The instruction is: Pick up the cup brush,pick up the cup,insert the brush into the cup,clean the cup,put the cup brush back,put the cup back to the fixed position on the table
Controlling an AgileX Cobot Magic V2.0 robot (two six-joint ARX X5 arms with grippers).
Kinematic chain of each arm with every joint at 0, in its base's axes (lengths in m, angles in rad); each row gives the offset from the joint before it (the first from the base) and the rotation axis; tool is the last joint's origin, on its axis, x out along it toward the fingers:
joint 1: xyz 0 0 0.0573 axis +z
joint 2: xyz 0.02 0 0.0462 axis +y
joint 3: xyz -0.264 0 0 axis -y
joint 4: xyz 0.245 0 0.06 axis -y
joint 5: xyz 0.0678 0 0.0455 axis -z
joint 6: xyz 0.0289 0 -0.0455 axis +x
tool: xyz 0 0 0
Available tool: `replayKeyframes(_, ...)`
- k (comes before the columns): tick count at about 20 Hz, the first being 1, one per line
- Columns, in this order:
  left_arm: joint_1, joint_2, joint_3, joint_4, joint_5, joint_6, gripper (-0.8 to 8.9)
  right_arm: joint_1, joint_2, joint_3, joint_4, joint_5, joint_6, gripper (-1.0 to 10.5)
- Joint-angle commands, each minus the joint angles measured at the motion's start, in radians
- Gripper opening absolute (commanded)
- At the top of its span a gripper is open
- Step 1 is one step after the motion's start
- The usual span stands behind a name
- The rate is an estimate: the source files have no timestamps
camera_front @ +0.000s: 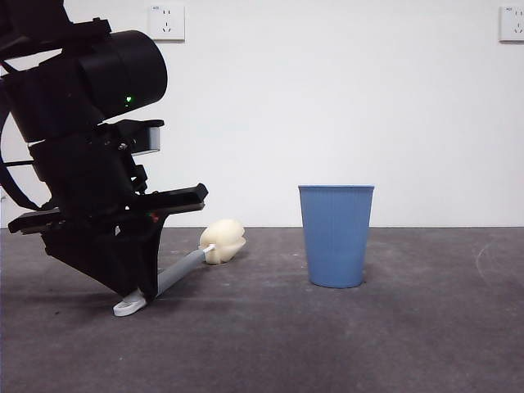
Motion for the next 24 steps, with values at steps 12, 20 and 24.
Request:
replayKeyframes(12,-0.004,-0.309,0.001,-0.081,0.009,0.056,-0.09,0.013,0.095,-0.013,0.113,-0.006,0.005,5.7)
replayKeyframes(20,-0.004,-0.594,0.001,-0.238,0.009,0.102,-0.09,0.092,0.154,-0.346,0.641,0.006,0.053,5.6)
replayKeyframes(24,-0.004,-0.665,0.001,-0.307,0.010,0.102,-0.09,0.140,0.237,-0.414,0.821,0.079,0.085,5.6)
